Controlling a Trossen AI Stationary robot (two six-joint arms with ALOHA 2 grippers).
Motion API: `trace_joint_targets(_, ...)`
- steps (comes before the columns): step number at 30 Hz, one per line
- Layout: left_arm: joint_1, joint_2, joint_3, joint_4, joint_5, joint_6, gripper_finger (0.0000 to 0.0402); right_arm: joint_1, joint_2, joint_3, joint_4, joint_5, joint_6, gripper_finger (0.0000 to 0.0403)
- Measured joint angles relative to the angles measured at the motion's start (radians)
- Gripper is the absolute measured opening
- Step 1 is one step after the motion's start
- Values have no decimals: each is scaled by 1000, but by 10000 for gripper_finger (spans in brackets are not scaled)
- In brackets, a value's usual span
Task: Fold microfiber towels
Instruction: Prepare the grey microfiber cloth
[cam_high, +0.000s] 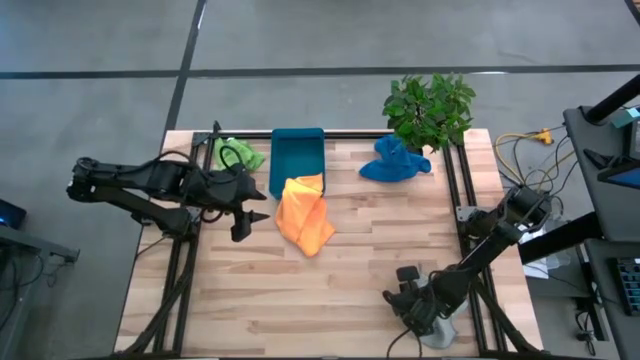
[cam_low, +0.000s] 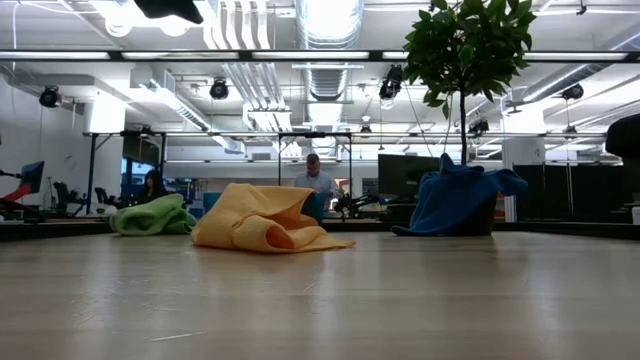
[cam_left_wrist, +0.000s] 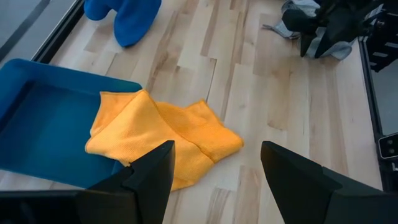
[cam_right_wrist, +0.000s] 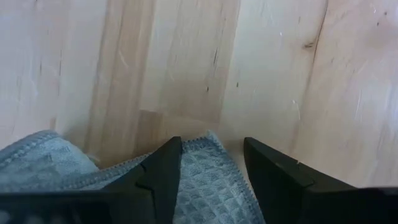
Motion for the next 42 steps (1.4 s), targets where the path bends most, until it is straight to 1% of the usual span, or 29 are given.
trace_joint_targets(9,0,13,0,6,0,-4,226,-1,0,-1,-5,-11,0,81)
trace_joint_targets(18,0,23,0,41,0,-3,226,-42,-3,-2,-4,-98,7,18)
trace_joint_targets(22,0,24,0,56,0,-3,226,-74,-30,-4,-3,-124,5,10)
trace_joint_targets(25,0,26,0,56,0,1,226,-112,-72,-11,-43,-127,-7,10)
trace_joint_targets(31,0,35,0,86,-2,27,226,-226,-213,-7,-87,-104,-43,9)
trace_joint_targets(34,0,47,0,125,-5,65,226,-295,-304,-6,-83,-44,-43,9)
trace_joint_targets(39,0,81,0,190,-10,84,226,-397,-437,19,-86,167,-14,9)
trace_joint_targets(42,0,115,0,236,-42,99,226,-456,-498,45,-86,258,10,9)
